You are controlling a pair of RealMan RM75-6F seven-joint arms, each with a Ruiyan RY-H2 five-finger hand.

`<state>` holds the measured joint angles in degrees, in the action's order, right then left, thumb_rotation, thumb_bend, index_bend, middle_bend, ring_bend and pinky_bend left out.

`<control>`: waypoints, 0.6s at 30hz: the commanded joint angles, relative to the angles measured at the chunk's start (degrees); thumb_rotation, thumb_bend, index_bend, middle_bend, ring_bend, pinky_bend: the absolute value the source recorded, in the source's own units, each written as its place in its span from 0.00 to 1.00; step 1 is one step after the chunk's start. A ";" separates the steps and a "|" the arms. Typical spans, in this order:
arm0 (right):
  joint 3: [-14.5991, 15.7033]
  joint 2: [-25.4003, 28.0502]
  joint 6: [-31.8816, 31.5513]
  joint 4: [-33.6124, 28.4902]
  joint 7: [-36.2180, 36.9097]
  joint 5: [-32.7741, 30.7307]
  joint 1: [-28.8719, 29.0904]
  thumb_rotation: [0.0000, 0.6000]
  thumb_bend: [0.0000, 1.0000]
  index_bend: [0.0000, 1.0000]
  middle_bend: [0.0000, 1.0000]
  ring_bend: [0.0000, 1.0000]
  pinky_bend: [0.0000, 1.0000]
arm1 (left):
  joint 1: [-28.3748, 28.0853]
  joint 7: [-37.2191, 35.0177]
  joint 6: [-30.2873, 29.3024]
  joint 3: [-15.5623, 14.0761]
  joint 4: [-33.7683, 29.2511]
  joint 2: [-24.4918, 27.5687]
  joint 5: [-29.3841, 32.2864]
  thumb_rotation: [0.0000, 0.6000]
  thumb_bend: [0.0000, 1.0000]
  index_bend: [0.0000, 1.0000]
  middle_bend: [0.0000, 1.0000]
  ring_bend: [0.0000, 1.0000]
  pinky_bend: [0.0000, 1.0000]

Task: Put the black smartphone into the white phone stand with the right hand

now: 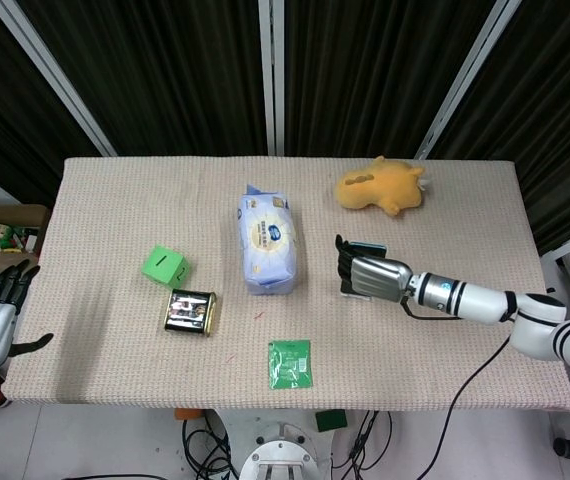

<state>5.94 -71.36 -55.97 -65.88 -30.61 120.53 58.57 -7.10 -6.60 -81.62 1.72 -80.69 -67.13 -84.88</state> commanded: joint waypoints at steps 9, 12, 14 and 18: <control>0.47 -0.34 0.40 0.33 -0.12 -0.38 0.16 1.00 0.73 0.76 0.56 0.53 0.21 | -0.18 -0.13 0.42 0.07 0.31 -0.16 0.07 1.00 0.01 0.05 0.00 0.00 0.13; 0.75 -0.44 0.51 0.34 -0.17 -0.39 0.12 1.00 0.73 0.75 0.56 0.53 0.21 | -0.23 -0.10 0.51 0.07 0.32 -0.18 0.05 1.00 0.01 0.05 0.00 0.00 0.13; 0.87 -0.44 0.66 0.32 -0.25 -0.42 0.13 1.00 0.73 0.74 0.55 0.52 0.20 | -0.22 -0.09 0.52 0.07 0.35 -0.19 0.08 1.00 0.01 0.05 0.00 0.00 0.13; 0.94 -0.24 1.06 0.07 -0.46 -0.73 0.17 1.00 0.71 0.70 0.52 0.49 0.18 | -0.10 -0.09 0.41 0.07 0.37 -0.17 0.14 1.00 0.01 0.05 0.00 0.00 0.13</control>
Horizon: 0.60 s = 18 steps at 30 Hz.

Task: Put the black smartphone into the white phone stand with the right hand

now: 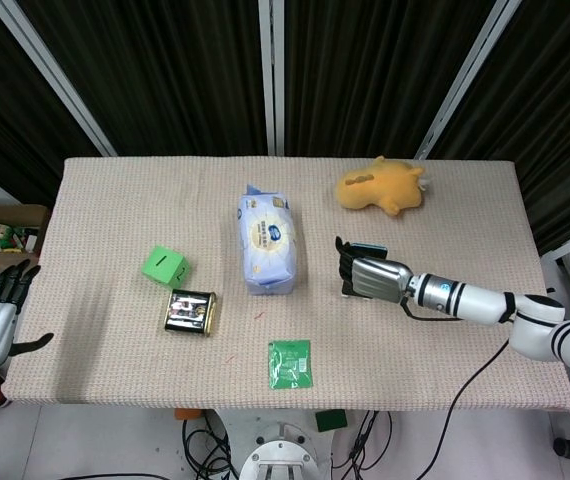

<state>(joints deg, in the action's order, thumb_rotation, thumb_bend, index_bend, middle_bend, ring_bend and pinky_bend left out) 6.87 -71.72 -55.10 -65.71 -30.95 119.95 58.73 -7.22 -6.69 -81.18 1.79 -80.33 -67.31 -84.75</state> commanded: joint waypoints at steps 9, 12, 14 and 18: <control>-1.24 2.09 6.59 -3.83 -4.41 -4.69 -0.66 1.00 0.47 0.01 0.09 0.03 0.00 | -0.01 0.04 0.15 0.00 0.02 -0.02 0.04 1.00 0.01 0.05 0.00 0.00 0.13; -1.94 2.89 8.76 -5.84 -6.47 -6.40 -0.93 1.00 0.39 0.00 0.01 0.00 0.00 | -0.04 0.12 0.24 0.01 0.00 -0.02 0.09 1.00 0.01 0.05 0.00 0.00 0.13; -2.30 3.19 9.44 -6.69 -7.26 -7.20 -1.16 1.00 0.36 0.00 0.00 0.00 0.00 | -0.03 0.16 0.29 0.03 -0.03 0.00 0.18 1.00 0.01 0.05 0.00 0.00 0.13; -2.79 3.72 9.83 -7.80 -8.49 -8.20 -1.66 1.00 0.34 0.00 0.00 0.00 0.00 | -0.02 0.23 0.25 0.06 -0.11 0.04 0.18 1.00 0.01 0.05 0.00 0.00 0.13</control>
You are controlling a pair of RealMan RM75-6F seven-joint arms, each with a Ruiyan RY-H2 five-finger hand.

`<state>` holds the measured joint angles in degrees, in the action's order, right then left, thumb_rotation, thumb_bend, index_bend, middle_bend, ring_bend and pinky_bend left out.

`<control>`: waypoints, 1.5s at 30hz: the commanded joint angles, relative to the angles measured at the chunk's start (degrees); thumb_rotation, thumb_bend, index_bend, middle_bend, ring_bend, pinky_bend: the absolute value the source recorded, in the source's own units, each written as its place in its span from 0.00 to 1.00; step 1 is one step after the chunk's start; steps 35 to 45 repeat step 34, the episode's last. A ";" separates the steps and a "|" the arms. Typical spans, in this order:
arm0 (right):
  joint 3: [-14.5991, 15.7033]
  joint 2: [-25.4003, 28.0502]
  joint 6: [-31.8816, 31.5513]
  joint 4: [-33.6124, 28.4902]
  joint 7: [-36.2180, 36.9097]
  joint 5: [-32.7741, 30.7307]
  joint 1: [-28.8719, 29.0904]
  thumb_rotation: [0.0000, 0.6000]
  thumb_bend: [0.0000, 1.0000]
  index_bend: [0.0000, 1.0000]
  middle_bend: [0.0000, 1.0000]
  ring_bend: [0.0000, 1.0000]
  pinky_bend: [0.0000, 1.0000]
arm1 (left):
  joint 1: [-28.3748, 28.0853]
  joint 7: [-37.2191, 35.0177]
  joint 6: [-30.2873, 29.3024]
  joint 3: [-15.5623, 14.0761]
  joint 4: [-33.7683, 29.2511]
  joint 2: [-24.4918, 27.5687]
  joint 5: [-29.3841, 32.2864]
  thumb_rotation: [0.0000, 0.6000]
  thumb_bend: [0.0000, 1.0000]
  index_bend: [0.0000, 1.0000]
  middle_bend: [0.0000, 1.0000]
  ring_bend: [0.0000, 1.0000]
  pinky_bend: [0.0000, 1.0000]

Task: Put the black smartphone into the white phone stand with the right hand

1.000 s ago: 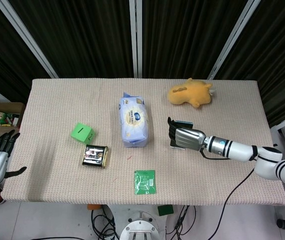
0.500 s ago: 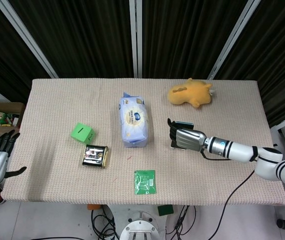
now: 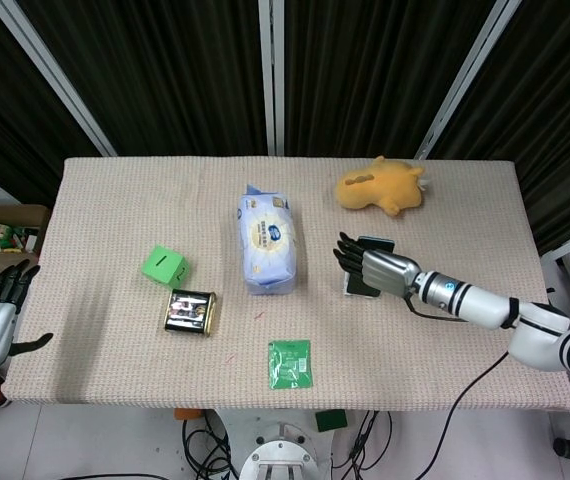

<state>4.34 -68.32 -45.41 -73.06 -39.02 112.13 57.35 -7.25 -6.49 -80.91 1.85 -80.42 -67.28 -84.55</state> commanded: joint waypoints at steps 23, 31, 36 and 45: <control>-1.20 7.40 -40.09 -17.89 18.87 -20.01 -34.53 1.00 0.28 0.00 0.00 0.00 0.00 | 0.44 0.24 -1.58 -0.02 -1.02 0.62 -0.98 1.00 0.01 0.05 0.00 0.00 0.13; 2.16 0.92 -45.34 -10.20 35.41 -27.98 -48.53 1.00 0.24 0.00 0.00 0.00 0.00 | 0.44 0.94 -2.29 -0.05 -1.53 0.57 -1.75 1.00 0.01 0.05 0.00 0.00 0.13; 2.89 -1.06 -45.43 -6.56 37.19 -28.04 -50.96 1.00 0.24 0.00 0.00 0.00 0.00 | 0.45 0.98 -2.62 -0.14 -1.41 0.32 -2.18 1.00 0.01 0.05 0.00 0.00 0.13; 2.89 -1.06 -45.43 -6.56 37.19 -28.04 -50.96 1.00 0.24 0.00 0.00 0.00 0.00 | 0.45 0.98 -2.62 -0.14 -1.41 0.32 -2.18 1.00 0.01 0.05 0.00 0.00 0.13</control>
